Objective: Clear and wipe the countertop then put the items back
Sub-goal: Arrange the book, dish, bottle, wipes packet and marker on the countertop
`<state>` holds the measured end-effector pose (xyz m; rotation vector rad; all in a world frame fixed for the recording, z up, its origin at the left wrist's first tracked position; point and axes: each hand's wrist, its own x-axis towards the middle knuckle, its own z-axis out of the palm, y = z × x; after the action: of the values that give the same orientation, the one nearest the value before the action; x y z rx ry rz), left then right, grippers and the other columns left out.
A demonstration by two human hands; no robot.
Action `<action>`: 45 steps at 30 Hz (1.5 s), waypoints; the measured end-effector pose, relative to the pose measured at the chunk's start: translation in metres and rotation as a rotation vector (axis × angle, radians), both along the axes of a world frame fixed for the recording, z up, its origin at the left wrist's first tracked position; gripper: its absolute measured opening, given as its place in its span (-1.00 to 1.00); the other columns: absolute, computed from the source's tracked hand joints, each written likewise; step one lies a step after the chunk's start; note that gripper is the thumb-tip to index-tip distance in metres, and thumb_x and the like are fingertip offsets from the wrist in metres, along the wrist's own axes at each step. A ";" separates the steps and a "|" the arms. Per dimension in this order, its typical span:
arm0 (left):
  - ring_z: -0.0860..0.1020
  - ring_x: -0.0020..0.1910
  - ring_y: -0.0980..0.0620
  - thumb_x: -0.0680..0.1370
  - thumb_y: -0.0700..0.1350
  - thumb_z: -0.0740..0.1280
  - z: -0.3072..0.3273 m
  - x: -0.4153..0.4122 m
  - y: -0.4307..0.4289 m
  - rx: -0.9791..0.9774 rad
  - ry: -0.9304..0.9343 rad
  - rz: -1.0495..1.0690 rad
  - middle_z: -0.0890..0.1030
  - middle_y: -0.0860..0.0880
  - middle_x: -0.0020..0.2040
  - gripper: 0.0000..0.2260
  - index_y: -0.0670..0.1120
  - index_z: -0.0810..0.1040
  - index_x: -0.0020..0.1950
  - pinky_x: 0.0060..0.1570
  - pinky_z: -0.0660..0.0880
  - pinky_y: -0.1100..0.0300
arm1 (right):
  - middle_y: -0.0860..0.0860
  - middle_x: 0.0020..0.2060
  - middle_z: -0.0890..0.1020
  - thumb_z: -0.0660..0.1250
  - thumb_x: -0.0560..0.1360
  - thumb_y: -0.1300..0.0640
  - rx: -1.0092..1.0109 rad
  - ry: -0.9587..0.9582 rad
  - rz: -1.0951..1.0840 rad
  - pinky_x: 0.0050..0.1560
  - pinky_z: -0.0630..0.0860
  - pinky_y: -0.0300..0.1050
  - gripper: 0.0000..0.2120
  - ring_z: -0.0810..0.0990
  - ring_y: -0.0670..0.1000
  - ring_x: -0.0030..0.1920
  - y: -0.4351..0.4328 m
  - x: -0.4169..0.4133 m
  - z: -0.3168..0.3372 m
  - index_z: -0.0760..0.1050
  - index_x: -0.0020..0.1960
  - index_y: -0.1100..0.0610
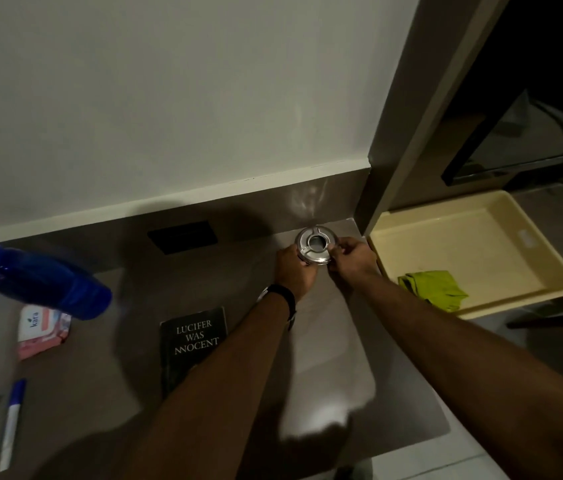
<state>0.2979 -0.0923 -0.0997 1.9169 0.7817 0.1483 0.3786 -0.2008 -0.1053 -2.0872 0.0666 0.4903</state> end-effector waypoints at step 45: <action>0.54 0.34 0.04 0.59 -0.28 0.44 0.114 -0.302 0.293 0.065 -0.218 0.482 0.55 -0.07 0.40 -0.45 -0.10 0.37 0.55 0.39 0.52 0.06 | 0.07 0.58 0.39 0.55 0.39 -0.28 0.107 -0.231 0.872 0.47 0.43 0.08 0.04 0.42 0.11 0.53 0.340 -0.269 0.117 0.12 0.66 0.05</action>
<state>-0.0038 0.2005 0.0141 1.7033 1.0854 0.6732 0.1101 0.1394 0.0119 -1.9737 -1.0134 0.7308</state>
